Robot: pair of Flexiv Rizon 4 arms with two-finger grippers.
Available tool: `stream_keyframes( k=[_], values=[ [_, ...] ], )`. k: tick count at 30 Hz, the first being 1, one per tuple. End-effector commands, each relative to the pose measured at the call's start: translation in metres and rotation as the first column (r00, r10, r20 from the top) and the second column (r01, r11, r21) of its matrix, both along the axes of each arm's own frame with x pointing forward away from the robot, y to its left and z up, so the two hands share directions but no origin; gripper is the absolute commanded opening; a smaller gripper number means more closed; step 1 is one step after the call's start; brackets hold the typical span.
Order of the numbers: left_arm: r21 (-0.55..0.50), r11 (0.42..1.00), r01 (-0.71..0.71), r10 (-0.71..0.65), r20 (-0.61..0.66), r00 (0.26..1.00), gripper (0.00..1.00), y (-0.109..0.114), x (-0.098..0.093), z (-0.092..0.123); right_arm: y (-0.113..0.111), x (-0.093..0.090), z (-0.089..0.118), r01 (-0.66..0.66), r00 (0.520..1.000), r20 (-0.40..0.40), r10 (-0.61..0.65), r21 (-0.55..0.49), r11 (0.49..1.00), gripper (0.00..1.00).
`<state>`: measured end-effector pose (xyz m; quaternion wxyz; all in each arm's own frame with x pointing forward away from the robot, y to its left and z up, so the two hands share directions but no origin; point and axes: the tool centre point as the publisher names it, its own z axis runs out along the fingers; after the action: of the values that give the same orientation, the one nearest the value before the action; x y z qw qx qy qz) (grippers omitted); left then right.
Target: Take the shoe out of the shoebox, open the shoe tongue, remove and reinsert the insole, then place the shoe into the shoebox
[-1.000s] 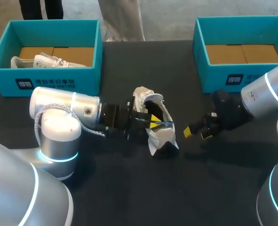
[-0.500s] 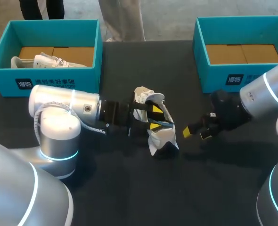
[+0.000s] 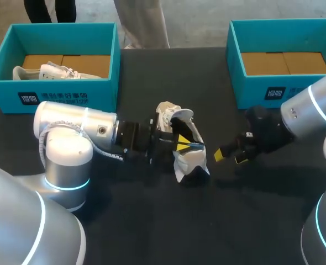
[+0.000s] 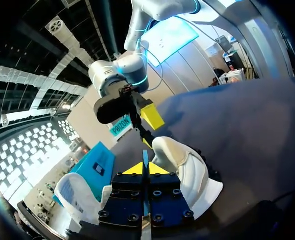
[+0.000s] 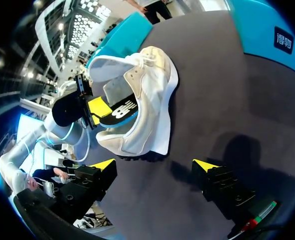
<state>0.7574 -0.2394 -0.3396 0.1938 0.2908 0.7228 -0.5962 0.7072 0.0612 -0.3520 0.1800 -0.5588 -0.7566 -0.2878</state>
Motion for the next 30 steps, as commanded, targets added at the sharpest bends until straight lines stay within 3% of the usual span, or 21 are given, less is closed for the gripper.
stream_keyframes(
  k=[1, 11, 17, 19, 21, 23, 24, 25, 26, 28, 30],
  values=[
    [0.018, 1.000, 0.005, -0.005, 0.006, 1.000, 0.00, 0.001, 0.004, -0.005, 0.002, 0.001, -0.001, 0.002, 1.000, -0.002, -0.002, -0.004, 1.000, 1.00],
    [0.050, 0.999, -0.016, 0.015, 0.012, 1.000, 0.00, 0.006, 0.015, -0.017, 0.004, 0.002, -0.001, -0.004, 1.000, -0.006, 0.004, -0.010, 1.000, 1.00],
    [0.044, 0.999, -0.009, 0.009, 0.012, 1.000, 0.00, 0.009, 0.012, -0.009, 0.002, 0.001, 0.001, 0.000, 1.000, -0.005, 0.000, -0.017, 1.000, 1.00],
    [0.035, 0.999, -0.008, 0.008, 0.010, 1.000, 0.24, 0.010, 0.011, -0.005, 0.002, 0.001, 0.002, 0.001, 1.000, -0.004, -0.001, -0.018, 1.000, 1.00],
    [0.026, 1.000, -0.009, 0.009, 0.014, 1.000, 0.33, 0.010, 0.011, -0.001, 0.003, 0.001, 0.002, 0.001, 1.000, -0.004, -0.001, -0.019, 1.000, 1.00],
    [0.020, 1.000, -0.010, 0.010, 0.017, 1.000, 0.55, 0.011, 0.010, 0.004, 0.004, 0.001, 0.002, 0.000, 1.000, -0.004, 0.000, -0.019, 1.000, 1.00],
    [0.011, 1.000, -0.013, 0.012, 0.014, 1.000, 0.78, 0.011, 0.010, 0.006, 0.005, 0.001, 0.002, -0.001, 1.000, -0.004, 0.001, -0.019, 1.000, 1.00],
    [0.007, 1.000, -0.014, 0.014, 0.013, 1.000, 0.93, 0.011, 0.010, 0.008, 0.005, 0.001, 0.002, -0.001, 1.000, -0.004, 0.001, -0.019, 1.000, 1.00],
    [0.004, 1.000, -0.013, 0.013, 0.013, 1.000, 0.97, 0.011, 0.010, 0.010, 0.006, 0.001, 0.002, -0.001, 1.000, -0.003, 0.000, -0.018, 1.000, 1.00],
    [-0.012, 1.000, -0.014, 0.014, 0.015, 1.000, 0.97, 0.012, 0.010, 0.015, 0.007, 0.001, 0.002, 0.000, 1.000, -0.003, 0.000, -0.016, 1.000, 1.00],
    [-0.020, 1.000, -0.016, 0.016, 0.010, 1.000, 0.91, 0.013, 0.009, 0.020, 0.008, 0.001, 0.001, 0.000, 1.000, -0.004, 0.000, -0.015, 1.000, 1.00]
  ],
)
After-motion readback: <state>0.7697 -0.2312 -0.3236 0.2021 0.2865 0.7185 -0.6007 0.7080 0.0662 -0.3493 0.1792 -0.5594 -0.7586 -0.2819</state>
